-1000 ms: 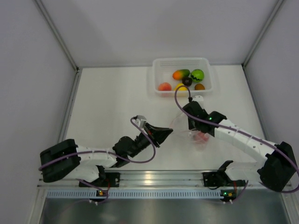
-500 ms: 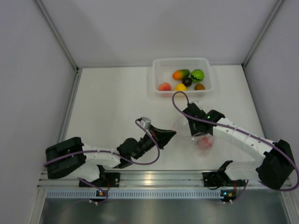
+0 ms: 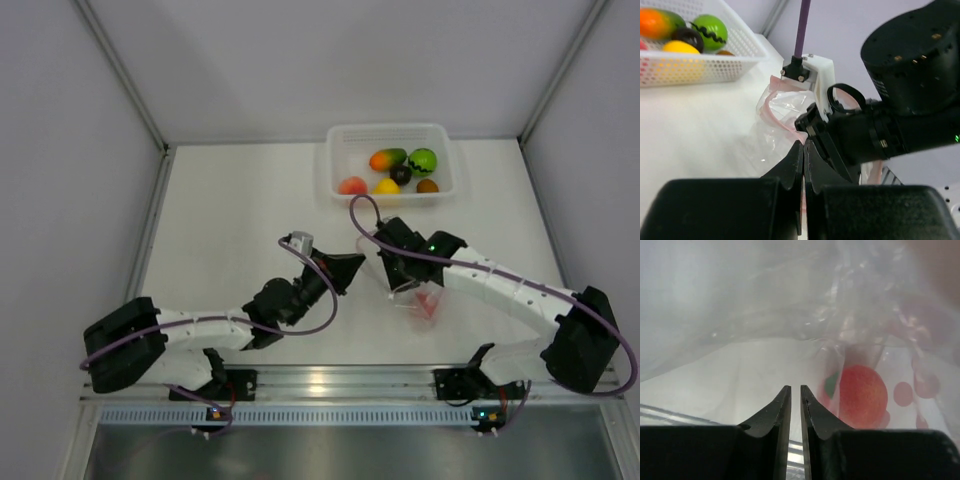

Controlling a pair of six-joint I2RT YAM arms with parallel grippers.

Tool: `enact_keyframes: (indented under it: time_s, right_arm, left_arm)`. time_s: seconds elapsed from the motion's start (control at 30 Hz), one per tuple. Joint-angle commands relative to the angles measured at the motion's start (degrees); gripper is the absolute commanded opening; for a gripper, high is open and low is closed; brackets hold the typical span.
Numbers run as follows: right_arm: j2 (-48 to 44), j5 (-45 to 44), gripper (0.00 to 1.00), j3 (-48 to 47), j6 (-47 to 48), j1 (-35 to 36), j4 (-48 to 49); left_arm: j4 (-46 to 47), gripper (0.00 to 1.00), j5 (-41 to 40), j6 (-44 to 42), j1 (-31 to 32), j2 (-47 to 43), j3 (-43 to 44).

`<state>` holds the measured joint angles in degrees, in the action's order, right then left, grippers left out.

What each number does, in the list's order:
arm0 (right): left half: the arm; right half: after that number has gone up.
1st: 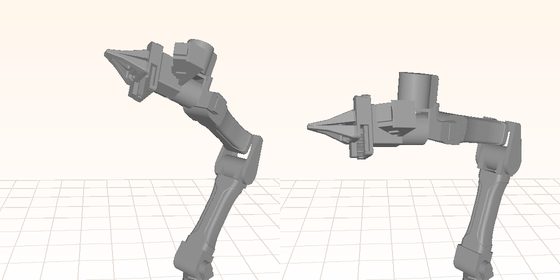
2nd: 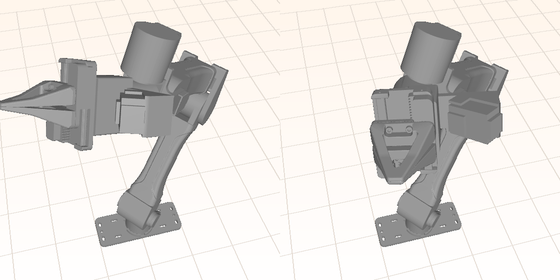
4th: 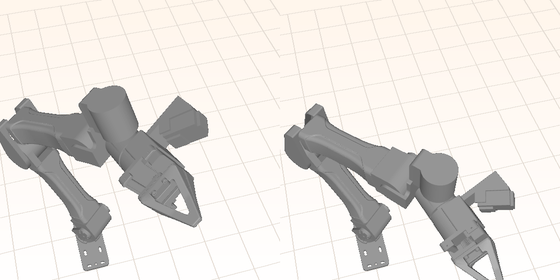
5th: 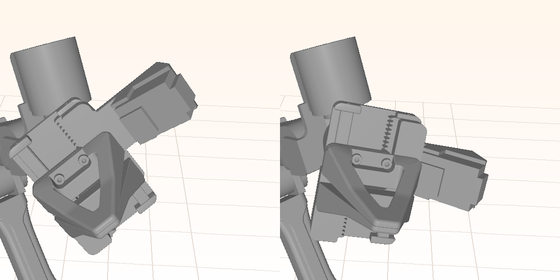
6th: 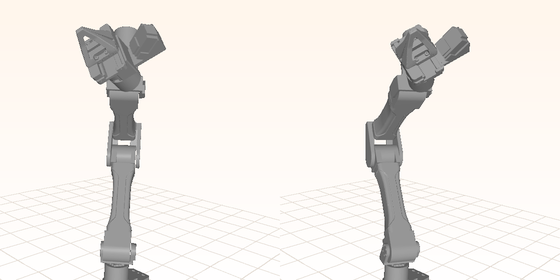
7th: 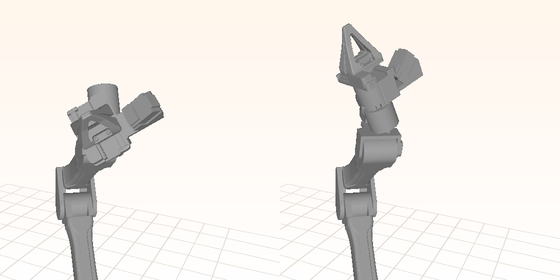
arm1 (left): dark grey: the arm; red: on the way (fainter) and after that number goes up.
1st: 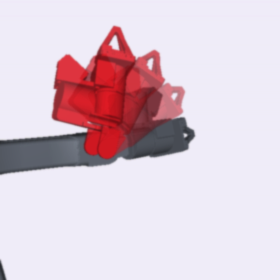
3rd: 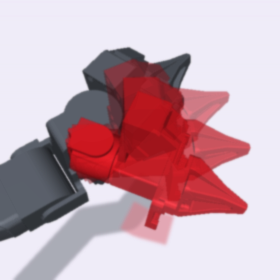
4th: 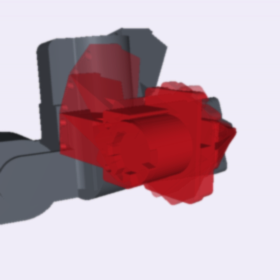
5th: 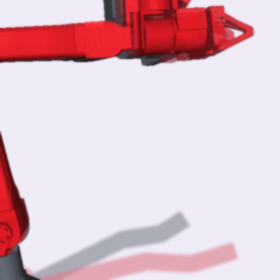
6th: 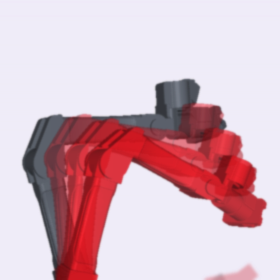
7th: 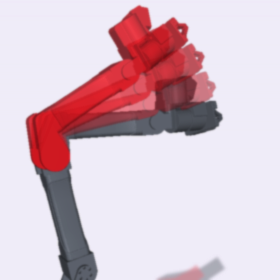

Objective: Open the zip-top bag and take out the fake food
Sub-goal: Adjust the zipper food storage bag at the center of the board.

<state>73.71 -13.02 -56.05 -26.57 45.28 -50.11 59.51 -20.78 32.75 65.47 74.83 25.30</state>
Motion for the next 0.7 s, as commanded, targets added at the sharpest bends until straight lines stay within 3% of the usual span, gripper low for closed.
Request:
enact_keyframes:
  time_s: [0.0, 0.27, 0.67]
  right_arm:
    - [3.4, -0.6, 0.14, -8.4, 0.0, 4.4, 6.2]
    - [10.8, -8.4, 0.13, -16.6, -5.5, 5.4, 6.3]
    - [13.7, -6.7, 0.08, -11.5, -9.4, 5.7, 13.6]
  left_arm:
    - [-2.3, 0.00, 4.2, -2.2, -3.8, -4.8, 2.0]
    - [1.7, 0.00, 14.9, -2.6, -4.1, -7.8, -0.2]
    - [3.0, 0.00, 8.3, -2.7, -4.1, -11.8, -0.8]
